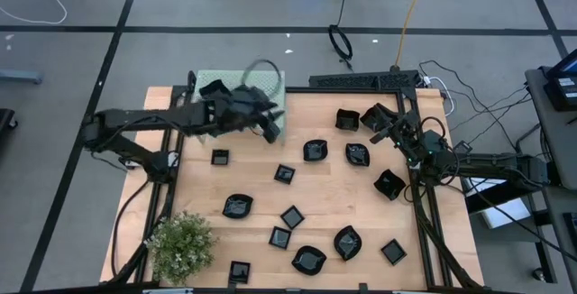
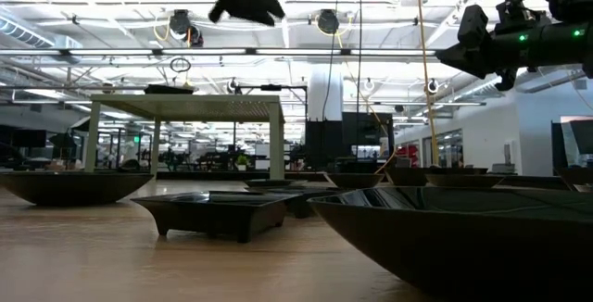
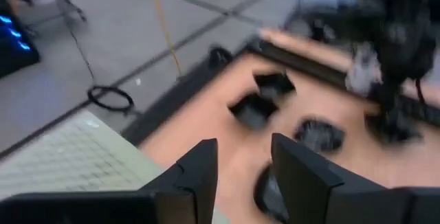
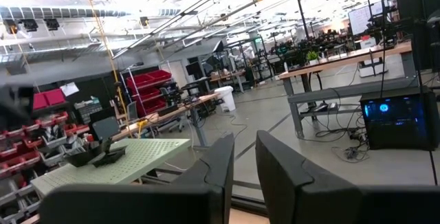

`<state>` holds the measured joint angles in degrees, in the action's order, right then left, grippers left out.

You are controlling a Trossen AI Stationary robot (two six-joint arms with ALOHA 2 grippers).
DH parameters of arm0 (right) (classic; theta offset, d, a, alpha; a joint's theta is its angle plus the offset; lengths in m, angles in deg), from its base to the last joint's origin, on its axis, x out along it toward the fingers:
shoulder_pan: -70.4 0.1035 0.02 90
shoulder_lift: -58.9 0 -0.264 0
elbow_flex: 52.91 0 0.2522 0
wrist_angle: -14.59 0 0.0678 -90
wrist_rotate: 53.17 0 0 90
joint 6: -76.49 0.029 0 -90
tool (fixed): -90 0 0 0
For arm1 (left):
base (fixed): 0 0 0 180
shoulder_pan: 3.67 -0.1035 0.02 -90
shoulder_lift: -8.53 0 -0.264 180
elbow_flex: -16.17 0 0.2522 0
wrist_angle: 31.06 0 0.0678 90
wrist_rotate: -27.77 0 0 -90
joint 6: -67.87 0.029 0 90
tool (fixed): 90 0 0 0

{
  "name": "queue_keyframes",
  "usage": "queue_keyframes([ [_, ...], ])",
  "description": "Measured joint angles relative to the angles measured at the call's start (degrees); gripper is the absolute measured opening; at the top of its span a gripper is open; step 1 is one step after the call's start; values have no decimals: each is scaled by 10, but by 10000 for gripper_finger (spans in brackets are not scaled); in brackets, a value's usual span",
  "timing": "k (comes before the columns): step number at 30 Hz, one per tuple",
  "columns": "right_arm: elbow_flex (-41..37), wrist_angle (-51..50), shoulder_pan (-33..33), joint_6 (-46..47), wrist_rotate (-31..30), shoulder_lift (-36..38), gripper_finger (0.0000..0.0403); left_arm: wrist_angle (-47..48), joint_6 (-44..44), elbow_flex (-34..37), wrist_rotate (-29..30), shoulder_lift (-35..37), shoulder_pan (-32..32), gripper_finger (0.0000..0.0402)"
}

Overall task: Pick & Place Mini shaped plates
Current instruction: Put the leaf shaped plate on the shelf

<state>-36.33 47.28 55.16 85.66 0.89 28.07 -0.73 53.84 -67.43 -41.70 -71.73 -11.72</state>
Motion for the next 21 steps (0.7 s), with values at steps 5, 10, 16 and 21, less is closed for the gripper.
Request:
queue_keyframes([
  [5,0,0,0,0,0,0,52,3,0,0,-9,-62,19,141],
  [10,0,0,0,0,0,0,52,5,-39,0,-89,-124,29,149],
  [16,0,0,0,0,0,0,52,34,-68,0,-136,-176,44,149],
  [21,0,0,0,0,0,0,52,31,-81,0,-209,-199,57,150],
])
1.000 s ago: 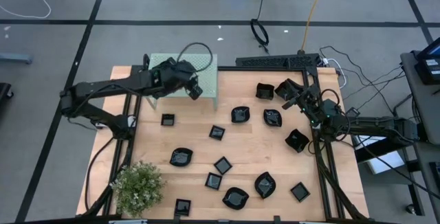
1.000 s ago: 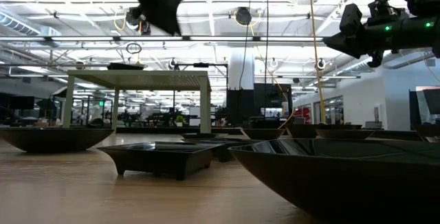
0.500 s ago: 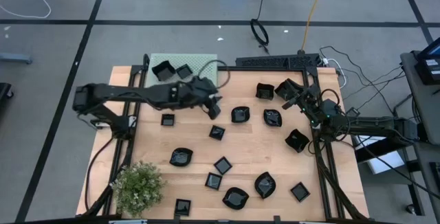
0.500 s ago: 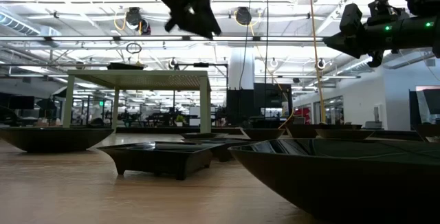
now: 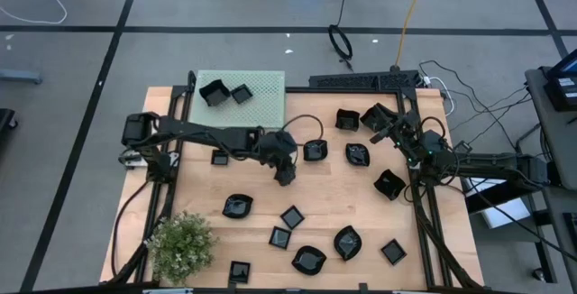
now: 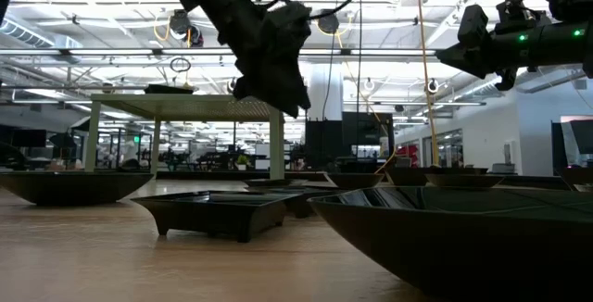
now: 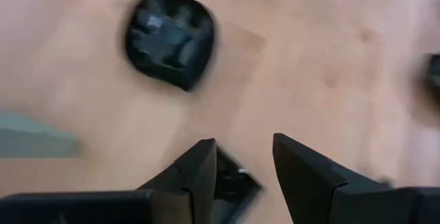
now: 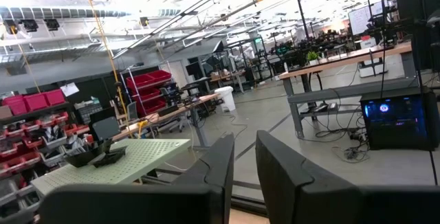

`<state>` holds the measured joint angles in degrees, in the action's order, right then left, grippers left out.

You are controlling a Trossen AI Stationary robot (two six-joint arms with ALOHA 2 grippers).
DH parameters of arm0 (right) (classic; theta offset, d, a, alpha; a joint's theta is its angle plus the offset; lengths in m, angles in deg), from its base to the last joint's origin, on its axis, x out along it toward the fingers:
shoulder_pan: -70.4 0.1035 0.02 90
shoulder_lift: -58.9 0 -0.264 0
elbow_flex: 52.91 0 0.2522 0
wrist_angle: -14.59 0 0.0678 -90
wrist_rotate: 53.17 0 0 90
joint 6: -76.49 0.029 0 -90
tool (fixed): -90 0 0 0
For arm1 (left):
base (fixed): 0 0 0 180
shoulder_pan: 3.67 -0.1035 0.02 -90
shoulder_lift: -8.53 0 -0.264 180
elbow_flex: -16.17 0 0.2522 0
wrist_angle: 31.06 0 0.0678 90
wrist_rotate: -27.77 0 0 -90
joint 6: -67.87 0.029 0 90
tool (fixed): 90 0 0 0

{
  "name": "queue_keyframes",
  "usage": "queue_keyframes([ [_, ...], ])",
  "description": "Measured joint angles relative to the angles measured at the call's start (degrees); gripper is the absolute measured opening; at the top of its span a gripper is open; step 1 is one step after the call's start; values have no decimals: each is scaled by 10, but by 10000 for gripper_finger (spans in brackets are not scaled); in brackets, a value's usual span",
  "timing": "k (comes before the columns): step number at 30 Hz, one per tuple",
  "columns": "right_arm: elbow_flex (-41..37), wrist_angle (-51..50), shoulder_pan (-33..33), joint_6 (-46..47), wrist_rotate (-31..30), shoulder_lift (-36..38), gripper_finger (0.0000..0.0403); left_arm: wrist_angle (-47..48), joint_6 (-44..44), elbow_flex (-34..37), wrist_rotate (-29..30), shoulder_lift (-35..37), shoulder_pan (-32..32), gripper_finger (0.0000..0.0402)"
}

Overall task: Pick & Place Mini shaped plates
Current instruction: Put the leaf shaped plate on the shelf

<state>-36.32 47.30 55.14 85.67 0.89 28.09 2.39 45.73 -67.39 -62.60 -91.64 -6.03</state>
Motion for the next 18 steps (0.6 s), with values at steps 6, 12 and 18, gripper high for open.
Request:
queue_keyframes([
  [6,0,0,0,0,0,0,52,23,-86,0,-51,2,24,150],
  [12,0,0,0,0,0,0,52,170,-214,0,-129,4,64,150],
  [18,0,0,0,0,0,0,52,251,-289,0,-112,4,120,150],
])
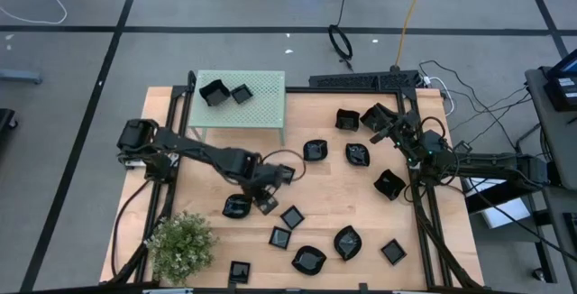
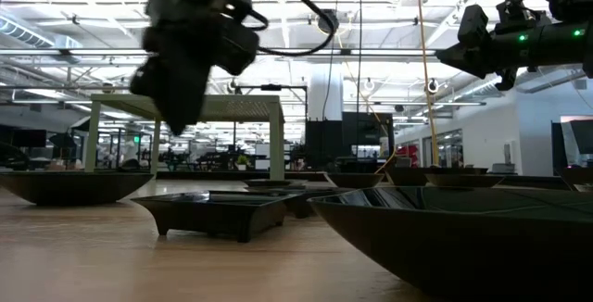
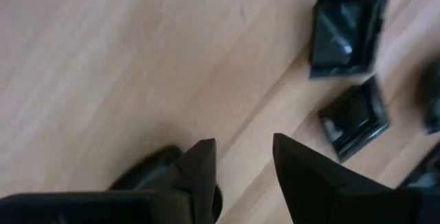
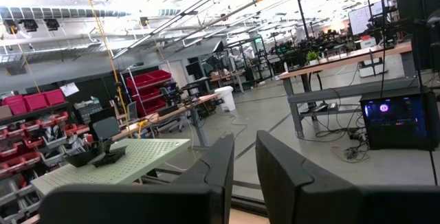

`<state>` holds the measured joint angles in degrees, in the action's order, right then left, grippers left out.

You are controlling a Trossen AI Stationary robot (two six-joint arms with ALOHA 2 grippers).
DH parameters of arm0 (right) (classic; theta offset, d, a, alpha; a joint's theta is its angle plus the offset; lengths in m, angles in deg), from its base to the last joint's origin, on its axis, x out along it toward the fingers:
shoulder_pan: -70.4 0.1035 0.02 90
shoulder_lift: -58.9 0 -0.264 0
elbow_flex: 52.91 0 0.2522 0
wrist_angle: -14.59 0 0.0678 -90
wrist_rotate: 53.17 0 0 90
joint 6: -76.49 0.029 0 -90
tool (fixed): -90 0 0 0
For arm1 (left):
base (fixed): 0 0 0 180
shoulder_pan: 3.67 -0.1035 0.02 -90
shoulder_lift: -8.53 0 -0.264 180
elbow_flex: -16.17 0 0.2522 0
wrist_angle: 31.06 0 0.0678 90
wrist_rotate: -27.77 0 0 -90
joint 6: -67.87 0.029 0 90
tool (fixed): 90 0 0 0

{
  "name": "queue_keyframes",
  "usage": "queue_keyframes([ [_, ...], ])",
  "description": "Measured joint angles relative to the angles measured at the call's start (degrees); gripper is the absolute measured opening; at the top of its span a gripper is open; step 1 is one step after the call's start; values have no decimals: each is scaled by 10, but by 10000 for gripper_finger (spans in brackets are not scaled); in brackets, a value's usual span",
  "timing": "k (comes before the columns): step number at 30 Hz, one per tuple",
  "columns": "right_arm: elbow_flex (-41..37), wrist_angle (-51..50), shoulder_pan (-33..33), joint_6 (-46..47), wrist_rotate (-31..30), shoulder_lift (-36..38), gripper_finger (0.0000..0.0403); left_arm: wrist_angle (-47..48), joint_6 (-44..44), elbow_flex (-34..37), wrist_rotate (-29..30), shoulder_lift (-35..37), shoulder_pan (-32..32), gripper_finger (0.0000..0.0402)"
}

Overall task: Pick & Place Mini shaped plates
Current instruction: Put the leaf shaped plate on the shelf

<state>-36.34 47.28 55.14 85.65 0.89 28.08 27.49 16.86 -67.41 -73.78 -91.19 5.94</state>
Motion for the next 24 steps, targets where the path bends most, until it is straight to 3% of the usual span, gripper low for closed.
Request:
queue_keyframes([
  [6,0,0,0,0,0,0,52,43,-71,0,42,0,49,150],
  [12,0,0,0,0,0,0,52,72,-146,0,45,-11,84,150],
  [24,0,0,0,0,0,0,52,77,-136,0,76,-98,99,150],
])
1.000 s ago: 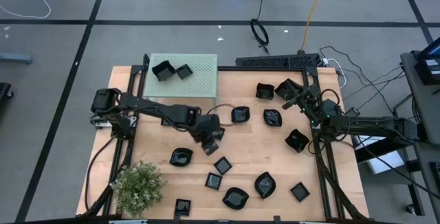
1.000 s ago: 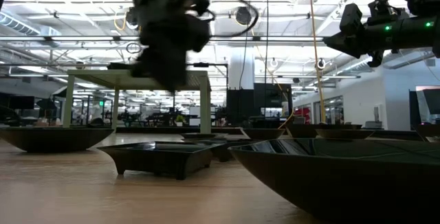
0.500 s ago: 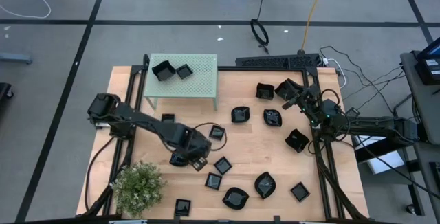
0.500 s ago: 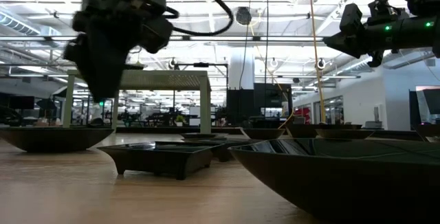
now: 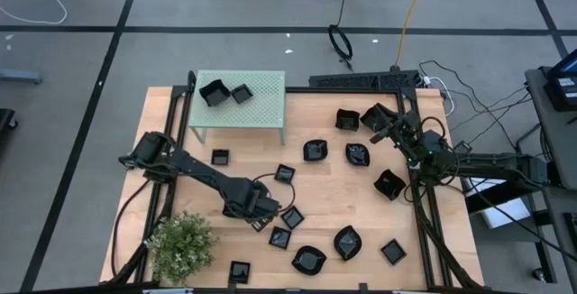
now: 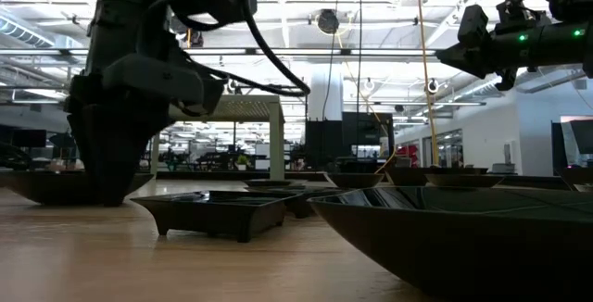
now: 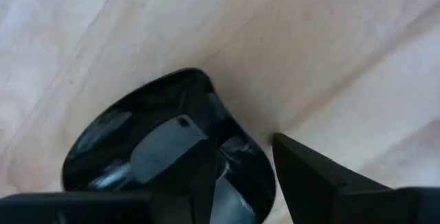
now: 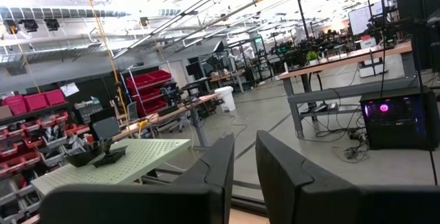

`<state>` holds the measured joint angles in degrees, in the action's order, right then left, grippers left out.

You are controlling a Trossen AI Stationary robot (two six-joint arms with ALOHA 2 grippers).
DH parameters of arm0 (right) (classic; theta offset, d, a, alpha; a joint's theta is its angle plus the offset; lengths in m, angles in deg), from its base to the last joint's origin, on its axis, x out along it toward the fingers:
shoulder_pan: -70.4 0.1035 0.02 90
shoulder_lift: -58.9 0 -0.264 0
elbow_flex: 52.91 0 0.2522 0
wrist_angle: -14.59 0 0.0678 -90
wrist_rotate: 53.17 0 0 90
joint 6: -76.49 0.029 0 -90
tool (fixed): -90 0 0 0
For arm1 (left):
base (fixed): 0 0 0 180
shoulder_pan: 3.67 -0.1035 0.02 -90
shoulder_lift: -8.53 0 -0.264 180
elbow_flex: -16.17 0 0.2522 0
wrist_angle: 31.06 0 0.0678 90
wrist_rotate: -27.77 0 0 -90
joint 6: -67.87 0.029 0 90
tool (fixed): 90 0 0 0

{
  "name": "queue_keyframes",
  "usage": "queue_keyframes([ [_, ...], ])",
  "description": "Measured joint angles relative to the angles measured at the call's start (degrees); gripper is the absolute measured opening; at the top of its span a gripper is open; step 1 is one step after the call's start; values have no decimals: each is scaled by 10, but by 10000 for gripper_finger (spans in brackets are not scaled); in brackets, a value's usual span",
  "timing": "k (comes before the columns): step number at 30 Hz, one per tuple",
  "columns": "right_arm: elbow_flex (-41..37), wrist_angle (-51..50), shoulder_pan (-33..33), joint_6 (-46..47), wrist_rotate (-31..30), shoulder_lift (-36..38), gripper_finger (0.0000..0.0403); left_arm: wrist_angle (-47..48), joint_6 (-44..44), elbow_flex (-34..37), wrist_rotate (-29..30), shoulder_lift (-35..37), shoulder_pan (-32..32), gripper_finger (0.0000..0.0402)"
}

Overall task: Pick & Place Mini shaped plates
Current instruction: Put the leaf shaped plate on the shelf

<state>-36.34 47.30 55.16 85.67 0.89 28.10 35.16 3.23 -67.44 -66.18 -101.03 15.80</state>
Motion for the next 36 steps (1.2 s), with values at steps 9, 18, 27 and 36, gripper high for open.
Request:
queue_keyframes([
  [9,0,0,0,0,0,0,52,1,33,-1,0,-1,-3,68],
  [18,0,0,0,0,0,0,52,2,94,-24,-15,53,-9,13],
  [27,0,0,0,0,0,0,52,-3,318,-95,128,176,-44,15],
  [36,0,0,0,0,0,0,52,-74,743,-157,283,216,-119,21],
])
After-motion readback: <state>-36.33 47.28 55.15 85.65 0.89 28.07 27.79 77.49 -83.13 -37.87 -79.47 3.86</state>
